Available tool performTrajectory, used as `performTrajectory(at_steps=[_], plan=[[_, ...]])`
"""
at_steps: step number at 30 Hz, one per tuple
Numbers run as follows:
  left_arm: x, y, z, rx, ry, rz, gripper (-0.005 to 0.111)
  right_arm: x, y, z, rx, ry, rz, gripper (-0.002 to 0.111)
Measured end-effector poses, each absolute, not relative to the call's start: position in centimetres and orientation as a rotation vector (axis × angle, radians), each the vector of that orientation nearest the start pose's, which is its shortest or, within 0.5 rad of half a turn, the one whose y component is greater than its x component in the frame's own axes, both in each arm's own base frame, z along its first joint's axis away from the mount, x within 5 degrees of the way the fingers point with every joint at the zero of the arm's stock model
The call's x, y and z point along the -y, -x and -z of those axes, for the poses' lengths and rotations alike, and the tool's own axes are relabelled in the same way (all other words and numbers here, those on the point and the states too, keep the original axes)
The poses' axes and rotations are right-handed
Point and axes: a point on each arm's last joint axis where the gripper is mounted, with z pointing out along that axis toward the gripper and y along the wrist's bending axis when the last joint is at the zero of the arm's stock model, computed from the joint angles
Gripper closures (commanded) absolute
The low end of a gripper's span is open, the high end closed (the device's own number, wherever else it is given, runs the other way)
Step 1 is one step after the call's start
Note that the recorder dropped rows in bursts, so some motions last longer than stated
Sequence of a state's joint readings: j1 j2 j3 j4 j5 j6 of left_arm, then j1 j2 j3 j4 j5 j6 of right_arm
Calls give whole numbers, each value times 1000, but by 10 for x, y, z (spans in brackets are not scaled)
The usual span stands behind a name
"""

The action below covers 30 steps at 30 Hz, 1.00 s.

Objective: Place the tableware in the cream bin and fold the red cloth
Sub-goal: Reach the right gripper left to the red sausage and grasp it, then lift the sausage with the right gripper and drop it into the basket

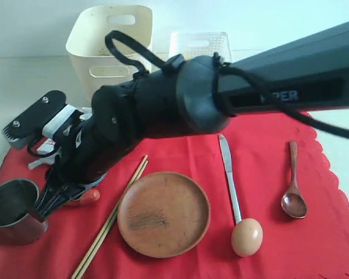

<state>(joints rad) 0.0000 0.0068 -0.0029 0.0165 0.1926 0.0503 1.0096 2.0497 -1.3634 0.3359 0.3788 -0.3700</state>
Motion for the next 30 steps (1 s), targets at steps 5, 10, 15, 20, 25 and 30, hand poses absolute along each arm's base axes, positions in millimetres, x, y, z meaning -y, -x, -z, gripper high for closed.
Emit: performTrajectory(at_steps=[5, 10, 15, 20, 25, 30], plan=[[0, -56, -196, -1680, -53, -53, 106, -384, -224, -145, -2191, 1487, -444, 42], [0, -56, -196, -1680, -53, -53, 106, -389, -229, -135, -2176, 1572, -377, 43], [0, -56, -196, -1680, -53, -53, 106, -394, -235, -119, -2169, 1633, -320, 53], [0, -56, -196, -1680, -53, -53, 106, -397, -236, -108, -2208, 1681, -293, 84], [0, -56, -196, -1680, -53, -53, 106, -397, -236, -113, -2244, 1707, -266, 108], [0, -56, -196, -1680, -53, -53, 106, -394, -236, -128, -2259, 1691, -250, 108]])
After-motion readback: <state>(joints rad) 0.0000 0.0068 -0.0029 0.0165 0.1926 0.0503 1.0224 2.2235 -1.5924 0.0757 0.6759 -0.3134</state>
